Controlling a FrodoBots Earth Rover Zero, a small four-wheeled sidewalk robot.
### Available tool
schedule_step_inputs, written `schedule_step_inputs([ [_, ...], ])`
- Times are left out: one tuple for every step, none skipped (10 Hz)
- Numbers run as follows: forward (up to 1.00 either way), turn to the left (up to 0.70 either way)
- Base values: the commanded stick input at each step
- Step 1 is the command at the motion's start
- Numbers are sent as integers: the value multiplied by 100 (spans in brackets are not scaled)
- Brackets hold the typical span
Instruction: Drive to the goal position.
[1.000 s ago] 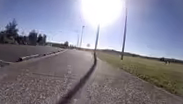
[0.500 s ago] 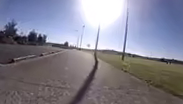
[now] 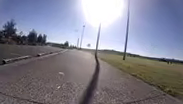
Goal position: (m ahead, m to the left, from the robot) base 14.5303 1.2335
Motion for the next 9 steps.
schedule_step_inputs([
  [100,0],
  [100,0],
  [100,0],
  [100,0],
  [100,0],
  [100,0],
  [100,0],
  [100,0],
  [100,0],
])
